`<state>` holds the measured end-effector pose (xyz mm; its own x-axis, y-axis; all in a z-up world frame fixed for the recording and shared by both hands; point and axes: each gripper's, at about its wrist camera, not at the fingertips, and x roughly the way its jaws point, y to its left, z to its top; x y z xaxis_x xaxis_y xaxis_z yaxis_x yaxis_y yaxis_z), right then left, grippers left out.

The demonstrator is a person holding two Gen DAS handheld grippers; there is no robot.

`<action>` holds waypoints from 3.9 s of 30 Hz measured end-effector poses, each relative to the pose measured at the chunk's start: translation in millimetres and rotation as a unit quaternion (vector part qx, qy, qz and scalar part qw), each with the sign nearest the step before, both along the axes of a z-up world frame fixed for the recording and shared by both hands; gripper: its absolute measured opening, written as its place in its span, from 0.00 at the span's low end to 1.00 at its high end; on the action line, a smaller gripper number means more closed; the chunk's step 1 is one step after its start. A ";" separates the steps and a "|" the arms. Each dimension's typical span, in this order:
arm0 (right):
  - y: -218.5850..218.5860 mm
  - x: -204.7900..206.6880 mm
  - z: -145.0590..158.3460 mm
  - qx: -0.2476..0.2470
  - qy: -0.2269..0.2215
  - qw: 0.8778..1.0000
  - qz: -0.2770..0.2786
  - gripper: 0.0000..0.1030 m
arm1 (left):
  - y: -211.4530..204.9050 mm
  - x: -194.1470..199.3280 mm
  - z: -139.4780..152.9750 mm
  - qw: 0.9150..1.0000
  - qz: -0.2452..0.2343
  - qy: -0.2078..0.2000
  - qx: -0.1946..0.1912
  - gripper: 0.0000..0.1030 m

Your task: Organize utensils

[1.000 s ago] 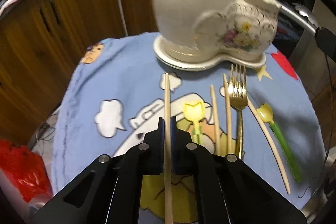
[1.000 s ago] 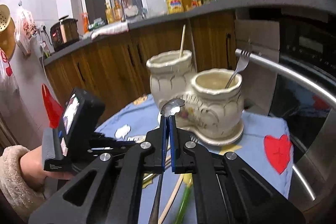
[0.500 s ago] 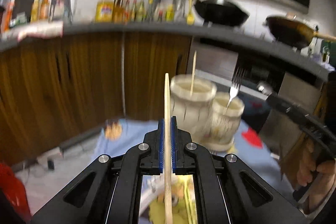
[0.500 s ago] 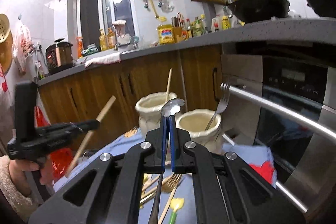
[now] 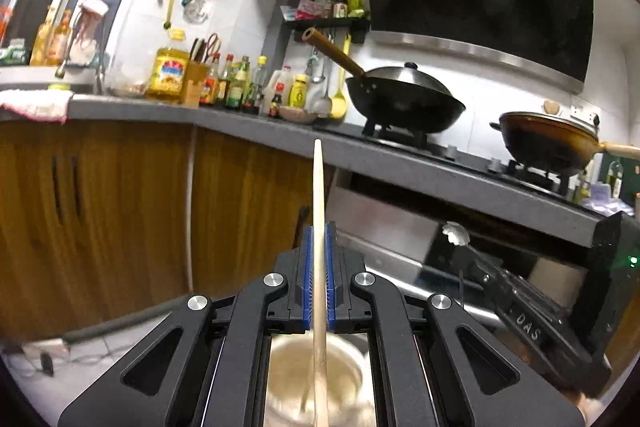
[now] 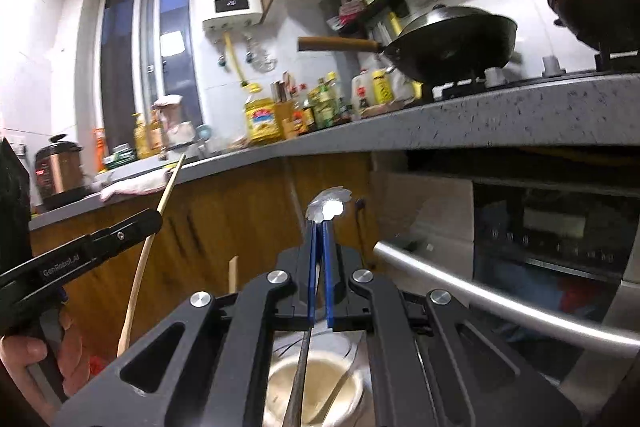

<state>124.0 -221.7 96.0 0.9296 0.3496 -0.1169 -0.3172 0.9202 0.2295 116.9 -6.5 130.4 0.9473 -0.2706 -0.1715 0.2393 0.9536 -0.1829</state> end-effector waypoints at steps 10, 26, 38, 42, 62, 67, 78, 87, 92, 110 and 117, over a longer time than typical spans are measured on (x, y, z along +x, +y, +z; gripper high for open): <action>31.1 10.1 -22.6 -0.078 -0.052 0.995 -0.028 0.03 | -10.2 32.0 -31.5 0.999 0.037 -0.022 0.022 0.06; 25.6 -31.0 -53.7 -0.118 -0.005 0.992 0.035 0.02 | 6.3 -21.0 -72.1 0.998 0.016 0.044 0.041 0.06; 0.1 -38.8 -64.7 -0.087 0.034 0.996 0.016 0.02 | 9.0 -21.1 -81.2 0.995 0.034 0.083 0.041 0.06; -7.4 -38.5 -62.8 -0.069 0.041 0.997 0.016 0.03 | 7.5 -22.2 -79.6 0.994 0.038 0.088 0.046 0.10; -37.2 -63.2 -72.1 -0.009 0.086 0.996 0.017 0.95 | 22.7 -59.4 -69.3 0.992 0.068 0.102 0.029 0.91; -45.0 -74.1 -80.1 0.007 0.108 0.994 0.013 0.95 | 26.3 -74.3 -70.0 0.990 0.084 0.108 0.039 0.94; -46.4 -99.0 -94.7 -0.006 0.138 0.990 0.017 0.95 | 32.2 -102.6 -102.8 0.979 0.088 0.172 0.069 0.95; -46.6 -108.3 -105.4 -0.019 0.160 0.987 0.014 0.95 | 27.1 -112.8 -124.0 0.972 0.073 0.210 0.079 0.95; -42.3 -110.0 -109.9 -0.032 0.167 0.985 0.019 0.95 | 16.5 -117.1 -138.2 0.967 0.055 0.229 0.098 0.95; 31.5 -118.0 -116.6 -0.117 0.208 0.966 0.097 0.95 | 61.6 -133.3 -155.2 0.961 0.052 0.255 0.094 0.95; 97.1 -116.5 -127.7 -0.169 0.250 0.942 0.149 0.71 | 88.7 -132.4 -147.3 0.967 0.059 0.245 0.049 0.95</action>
<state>7.6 -124.6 -31.7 0.5951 0.4500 -0.6658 -0.5021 0.8551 0.1292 -15.5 82.2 -16.9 0.7695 -0.1248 -0.6263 0.0351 0.9875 -0.1536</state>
